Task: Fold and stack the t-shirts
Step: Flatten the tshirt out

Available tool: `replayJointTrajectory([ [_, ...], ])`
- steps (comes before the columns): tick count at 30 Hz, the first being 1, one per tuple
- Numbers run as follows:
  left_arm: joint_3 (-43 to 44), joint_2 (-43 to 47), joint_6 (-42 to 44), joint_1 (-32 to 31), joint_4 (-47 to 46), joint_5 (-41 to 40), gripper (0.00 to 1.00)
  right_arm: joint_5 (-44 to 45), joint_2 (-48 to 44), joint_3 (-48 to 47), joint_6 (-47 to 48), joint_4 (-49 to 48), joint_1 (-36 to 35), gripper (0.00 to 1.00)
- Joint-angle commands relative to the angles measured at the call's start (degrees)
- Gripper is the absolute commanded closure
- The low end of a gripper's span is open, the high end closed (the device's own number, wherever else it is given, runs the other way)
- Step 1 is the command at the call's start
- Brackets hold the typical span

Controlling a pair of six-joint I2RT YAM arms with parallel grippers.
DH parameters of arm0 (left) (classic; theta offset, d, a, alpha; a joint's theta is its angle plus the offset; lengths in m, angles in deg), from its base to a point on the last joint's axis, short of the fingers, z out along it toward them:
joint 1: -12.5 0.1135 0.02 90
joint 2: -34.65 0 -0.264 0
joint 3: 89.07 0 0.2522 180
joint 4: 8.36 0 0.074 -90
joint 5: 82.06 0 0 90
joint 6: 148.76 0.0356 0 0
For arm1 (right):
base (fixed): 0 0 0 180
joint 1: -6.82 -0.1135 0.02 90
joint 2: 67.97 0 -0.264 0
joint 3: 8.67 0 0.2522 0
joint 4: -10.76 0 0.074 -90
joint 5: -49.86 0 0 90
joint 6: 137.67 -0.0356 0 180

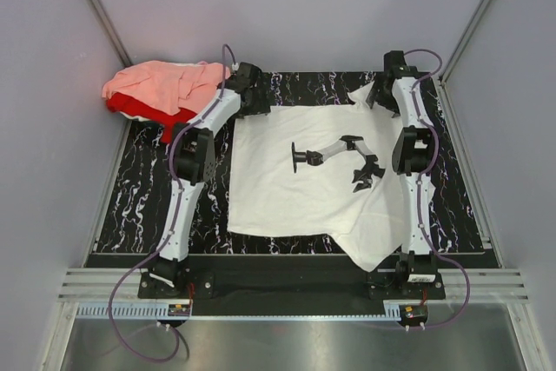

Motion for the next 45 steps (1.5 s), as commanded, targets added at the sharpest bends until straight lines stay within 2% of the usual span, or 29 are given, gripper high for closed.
replayJointTrajectory([
  [1, 8.1, -3.8, 2.9, 1.5, 3.5, 2.0, 0.11, -1.8, 0.7, 0.2, -1.3, -6.7, 3.0, 0.12],
  [3, 9.2, -4.4, 3.2, 2.2, 2.3, 2.9, 0.1, -6.5, -0.1, 0.6, 0.4, -12.2, 3.4, 0.05],
  [5, 10.9, -4.3, 3.2, 2.6, 1.6, 4.1, 0.1, -13.9, -0.5, -0.2, 1.3, -15.0, 3.5, 0.02],
  [7, 10.1, -1.2, 3.0, 2.7, 1.5, 4.2, 0.1, -16.1, -1.9, -0.3, 2.0, -16.8, 3.4, 0.02],
  [9, 6.1, 6.3, 2.6, 1.8, -0.3, 4.3, 0.09, -16.6, -7.3, 2.4, 1.9, -18.4, 3.2, 0.01],
  [12, -1.5, 17.2, 2.7, -0.2, -3.7, 2.4, 0.05, -14.8, -18.8, 13.2, 1.7, -22.7, 2.5, 0.0],
  [13, -2.1, 19.2, 2.5, -0.5, -2.7, 1.5, 0.05, -14.5, -21.7, 17.5, 1.5, -23.3, 2.3, 0.0],
  [17, -5.2, 28.2, 0.7, -2.7, 2.3, 0.4, 0.05, -12.4, -36.5, 24.8, 0.7, -19.9, 2.0, 0.0],
  [20, -16.5, 37.3, -2.0, -5.2, 3.7, -0.6, 0.06, -8.0, -45.1, 32.3, -4.7, -11.7, 2.0, 0.0],
  [21, -24.9, 42.7, -2.8, -6.6, 3.6, -1.2, 0.06, -7.1, -47.2, 35.1, -6.7, -6.7, 2.0, 0.0],
  [23, -33.9, 48.8, -5.7, -8.0, 2.0, -2.6, 0.07, -7.1, -54.5, 48.1, -12.0, -3.2, 1.9, 0.0],
  [24, -39.0, 54.7, -6.9, -9.1, 1.5, -2.7, 0.07, -7.9, -57.5, 53.8, -12.5, -4.0, 0.8, 0.0],
  [25, -47.4, 57.8, -7.9, -9.7, 0.8, -3.2, 0.07, -9.1, -63.4, 65.6, -12.4, -5.5, 0.3, 0.0],
  [26, -52.1, 63.4, -10.1, -10.2, 0.6, -3.2, 0.09, -9.8, -66.3, 71.1, -14.0, -7.7, -1.9, 0.0],
  [28, -63.2, 68.7, -12.5, -12.1, 0.5, -3.7, 0.09, -11.1, -73.7, 84.1, -16.2, -10.2, -7.0, 0.0],
  [30, -69.0, 75.1, -15.8, -14.6, 0.0, -3.7, 0.11, -10.3, -77.5, 92.2, -19.6, -12.4, -14.3, 0.0],
  [31, -74.0, 76.7, -16.7, -15.7, 0.0, -3.6, 0.11, -9.5, -79.6, 93.9, -20.5, -12.2, -17.4, 0.0],
  [33, -78.2, 80.1, -19.4, -18.4, 0.0, -3.6, 0.12, -8.6, -81.1, 97.4, -24.3, -10.0, -22.7, 0.0],
  [34, -79.9, 80.9, -20.3, -19.0, -0.1, -3.7, 0.12, -8.1, -82.9, 98.6, -25.8, -9.4, -28.6, 0.0],
  [37, -85.1, 83.2, -22.8, -19.7, -2.0, -3.5, 0.12, -6.2, -88.0, 104.6, -31.9, -8.6, -35.4, 0.0],
  [40, -87.6, 83.8, -24.1, -19.8, -1.9, -2.5, 0.14, -6.3, -92.6, 110.0, -34.9, -8.2, -36.4, 0.0],
  [45, -95.1, 85.0, -28.1, -20.8, -5.9, -2.2, 0.18, -3.8, -97.3, 111.6, -36.4, -2.4, -36.9, 0.0],
])
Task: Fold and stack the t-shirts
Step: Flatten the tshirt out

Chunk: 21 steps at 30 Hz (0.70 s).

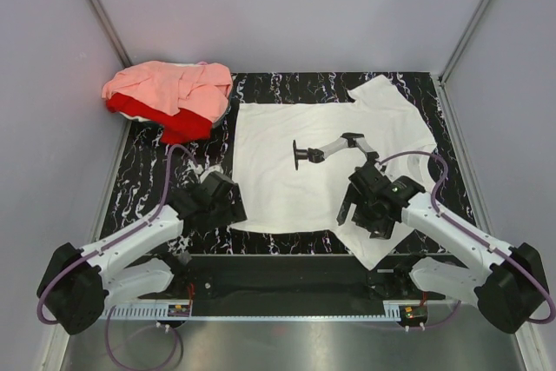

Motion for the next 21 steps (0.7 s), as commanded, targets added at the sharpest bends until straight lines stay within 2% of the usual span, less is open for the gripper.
replayJointTrajectory([
  [1, -4.3, 0.9, -3.9, -0.4, -6.1, 0.5, 0.19, 4.8, -3.4, 0.3, -4.1, 3.6, -0.5, 0.0],
  [7, -5.8, -3.3, -4.6, -0.4, -9.6, 1.0, 0.22, 5.2, -2.2, -0.8, -3.0, 4.8, -0.5, 0.0],
  [11, -8.0, -4.2, -5.3, -0.4, -13.0, 1.6, 0.31, 5.4, -1.9, -0.8, -2.9, 4.7, -0.5, 0.0],
  [14, -8.2, -4.2, -5.2, -0.4, -14.1, 1.3, 0.43, 5.4, -1.8, -0.5, -3.0, 4.7, -0.5, 0.0],
  [17, -7.9, -3.8, -4.6, -0.4, -14.7, 1.3, 0.6, 5.5, -1.1, -0.1, -2.4, 4.4, -0.5, 0.0],
  [18, -7.7, -3.5, -4.6, -0.4, -14.4, 1.0, 0.7, 5.5, -0.8, -0.2, -2.2, 4.3, -0.5, 0.0],
  [20, -7.6, -2.4, -4.6, -0.4, -14.3, 0.7, 0.79, 5.5, -0.1, 0.1, -1.8, 4.0, -0.5, 0.0],
  [21, -7.6, -1.9, -4.7, -0.4, -13.6, 0.2, 0.94, 5.5, 0.3, 0.2, -1.6, 4.0, -0.5, 0.0],
])
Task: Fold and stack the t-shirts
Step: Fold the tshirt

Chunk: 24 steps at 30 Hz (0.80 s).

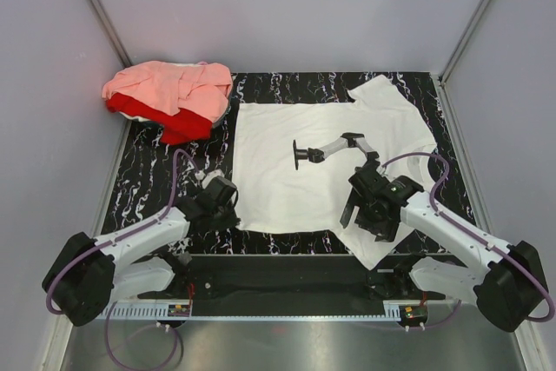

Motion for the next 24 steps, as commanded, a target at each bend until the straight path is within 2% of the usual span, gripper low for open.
replayJointTrajectory([
  [1, 0.2, 2.7, 0.5, -0.3, -1.5, -1.0, 1.0, 2.5, 1.0, -0.2, 0.4, 0.0, -0.4, 0.0],
  [6, 5.7, 5.1, 2.9, 2.6, 8.3, -8.0, 1.0, 1.9, 2.1, 0.1, -0.7, -0.7, -0.4, 0.0],
  [10, 6.4, 5.9, 9.7, 16.3, 9.3, -4.0, 1.0, 2.0, 4.2, 0.0, 0.2, -0.8, -0.4, 0.0],
  [15, 6.6, 4.7, 12.6, 24.1, 7.7, -0.5, 1.0, 0.4, 5.7, 2.2, 0.3, -1.8, -1.1, 0.04],
  [18, 6.8, 1.8, 12.4, 28.4, 6.4, 2.4, 1.0, -1.7, 6.2, 4.6, -0.8, -3.6, -2.2, 0.14],
  [22, 7.7, -1.6, 14.4, 33.9, 4.2, 6.4, 1.0, -1.1, 10.2, 4.3, -2.7, -3.0, -8.0, 0.21],
  [24, 8.7, -2.1, 14.8, 34.4, 4.1, 6.6, 1.0, 0.4, 12.7, 1.8, -4.4, -1.3, -13.5, 0.22],
])
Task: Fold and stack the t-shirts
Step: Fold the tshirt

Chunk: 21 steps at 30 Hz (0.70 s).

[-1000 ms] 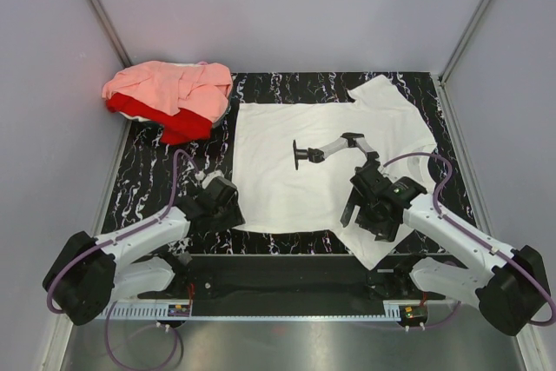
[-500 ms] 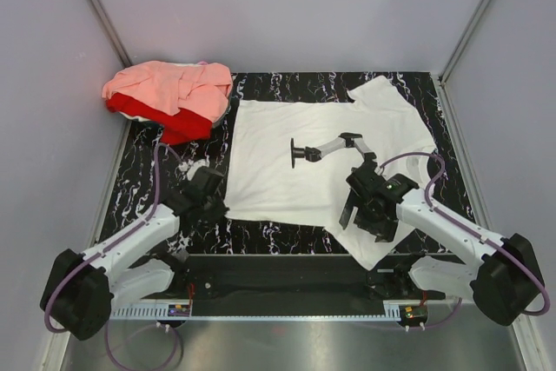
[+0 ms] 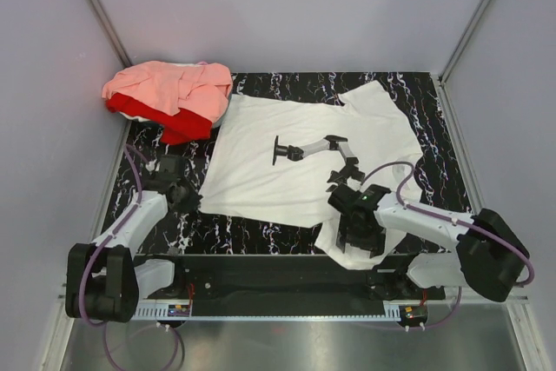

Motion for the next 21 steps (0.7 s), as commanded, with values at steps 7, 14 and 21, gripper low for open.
replayJointTrajectory([
  [7, 3.4, 0.8, 2.6, 1.4, -2.7, 3.0, 1.0, -0.7, 6.5, -3.4, -4.4, 1.5, -12.0, 0.29],
  [14, 2.8, 3.4, 3.2, 1.4, -1.4, 3.7, 1.0, -1.9, 8.0, -4.2, -1.9, 2.9, -12.0, 0.28],
  [21, 3.4, 5.6, 3.2, 1.4, -0.2, 5.9, 1.0, -5.9, 9.8, -3.3, -1.5, 2.4, -12.0, 0.31],
])
